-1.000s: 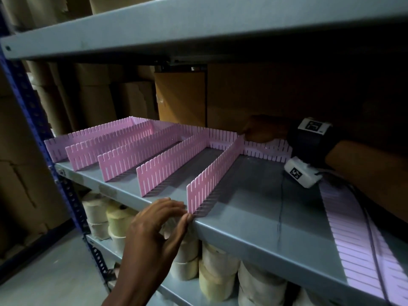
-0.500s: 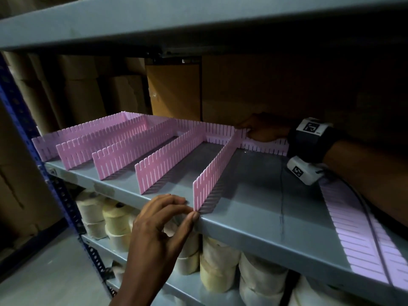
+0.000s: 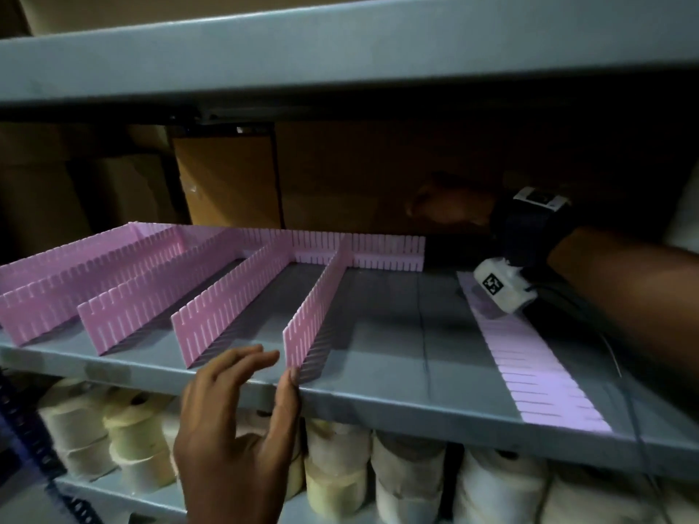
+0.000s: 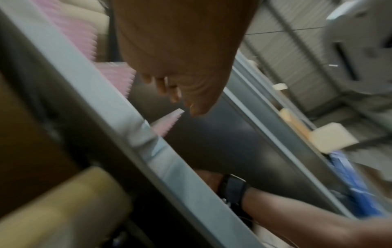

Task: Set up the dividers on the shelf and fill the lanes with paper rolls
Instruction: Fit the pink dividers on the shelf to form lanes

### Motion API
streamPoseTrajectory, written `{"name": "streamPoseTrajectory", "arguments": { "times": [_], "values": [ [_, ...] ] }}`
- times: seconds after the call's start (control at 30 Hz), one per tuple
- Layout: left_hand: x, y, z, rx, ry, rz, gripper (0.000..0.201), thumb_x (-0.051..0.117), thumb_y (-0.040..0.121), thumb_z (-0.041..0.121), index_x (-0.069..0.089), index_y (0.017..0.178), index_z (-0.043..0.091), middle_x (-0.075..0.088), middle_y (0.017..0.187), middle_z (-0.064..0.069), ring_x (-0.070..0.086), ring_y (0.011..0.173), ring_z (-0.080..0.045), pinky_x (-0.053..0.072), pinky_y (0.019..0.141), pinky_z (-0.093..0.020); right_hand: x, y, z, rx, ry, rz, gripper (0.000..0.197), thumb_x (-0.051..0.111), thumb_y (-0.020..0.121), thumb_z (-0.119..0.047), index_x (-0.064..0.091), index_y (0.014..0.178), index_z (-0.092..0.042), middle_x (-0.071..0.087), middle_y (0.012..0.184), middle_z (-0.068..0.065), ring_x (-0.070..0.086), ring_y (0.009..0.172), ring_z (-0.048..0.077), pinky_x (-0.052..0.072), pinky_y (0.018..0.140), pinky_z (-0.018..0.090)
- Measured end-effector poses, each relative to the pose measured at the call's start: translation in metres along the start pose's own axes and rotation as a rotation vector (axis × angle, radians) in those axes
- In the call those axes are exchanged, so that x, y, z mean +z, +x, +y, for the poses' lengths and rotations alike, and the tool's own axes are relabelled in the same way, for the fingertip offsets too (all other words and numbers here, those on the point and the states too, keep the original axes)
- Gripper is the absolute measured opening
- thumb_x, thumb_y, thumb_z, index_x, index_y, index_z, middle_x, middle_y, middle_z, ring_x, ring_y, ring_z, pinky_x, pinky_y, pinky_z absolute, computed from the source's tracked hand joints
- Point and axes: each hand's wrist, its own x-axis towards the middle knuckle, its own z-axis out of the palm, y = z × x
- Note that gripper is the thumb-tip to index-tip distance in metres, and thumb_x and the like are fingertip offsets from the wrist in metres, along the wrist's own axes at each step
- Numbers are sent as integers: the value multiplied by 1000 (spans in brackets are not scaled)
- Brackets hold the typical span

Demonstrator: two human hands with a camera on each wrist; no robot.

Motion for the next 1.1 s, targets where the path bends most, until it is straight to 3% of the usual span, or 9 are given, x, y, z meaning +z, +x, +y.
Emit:
{"name": "streamPoseTrajectory", "arguments": {
  "times": [0.13, 0.23, 0.33, 0.47, 0.6, 0.7, 0.83, 1.0, 1.1],
  "values": [
    [23, -1, 39, 242, -146, -73, 9, 70, 90, 19, 75, 90, 11, 71, 94, 1, 65, 91, -17, 48, 89, -26, -17, -24, 35, 154, 16, -24, 20, 65, 90, -26, 70, 104, -13, 69, 101, 13, 66, 89, 27, 57, 79, 40],
    [50, -8, 64, 317, -270, -305, 13, 69, 91, 25, 76, 89, 14, 71, 94, 5, 66, 90, -16, 53, 82, -35, -22, -43, 59, 279, 33, -124, 13, 65, 90, -22, 67, 101, -17, 64, 90, 4, 59, 80, 20, 48, 65, 30],
    [77, -16, 86, 385, -295, -546, 19, 70, 93, 34, 75, 99, 17, 71, 105, 5, 67, 99, -17, 53, 86, -37, -18, -62, 75, 360, -11, -261, 8, 64, 91, -21, 66, 99, -20, 61, 91, 0, 55, 80, 15, 43, 66, 27],
    [98, -22, 106, 470, -134, -762, 39, 62, 91, 52, 71, 117, 25, 68, 122, 8, 63, 112, -14, 51, 96, -29, -7, -81, 87, 340, -21, -334, 20, 65, 90, -15, 72, 104, -2, 61, 76, 10, 52, 62, 20, 40, 54, 25],
    [103, -24, 114, 541, -83, -835, 33, 72, 83, 47, 73, 110, 27, 70, 101, 11, 67, 92, -15, 54, 80, -26, -4, -91, 93, 320, -32, -351, 9, 65, 92, -20, 72, 90, -15, 58, 66, 0, 48, 54, 13, 40, 52, 23],
    [100, -21, 111, 549, -102, -825, 29, 78, 80, 39, 76, 106, 28, 70, 94, 10, 67, 84, -16, 55, 70, -25, -7, -90, 95, 346, -4, -356, 3, 68, 89, -23, 70, 90, -24, 61, 73, -5, 53, 69, 12, 42, 60, 27],
    [88, -21, 100, 508, -185, -651, 32, 61, 84, 28, 78, 112, 26, 73, 103, 5, 72, 85, -18, 58, 63, -25, -11, -83, 99, 394, 5, -326, 9, 62, 93, -23, 67, 97, -18, 61, 79, 0, 55, 71, 17, 46, 58, 27],
    [91, 5, 74, 141, -162, -543, 26, 59, 99, 9, 71, 122, 4, 77, 90, 13, 71, 108, -18, 57, 88, -29, -11, -71, 96, 474, 105, -341, 29, 53, 98, -36, 59, 116, -14, 61, 102, 4, 56, 77, 17, 48, 61, 29],
    [70, 16, 80, 62, -232, -289, 24, 66, 93, 16, 74, 116, 14, 73, 98, 15, 69, 87, 8, 53, 71, -7, -10, -61, 89, 410, 274, -266, 32, 49, 99, -43, 54, 123, -22, 61, 114, 2, 58, 87, 16, 48, 63, 27]
  ]
}}
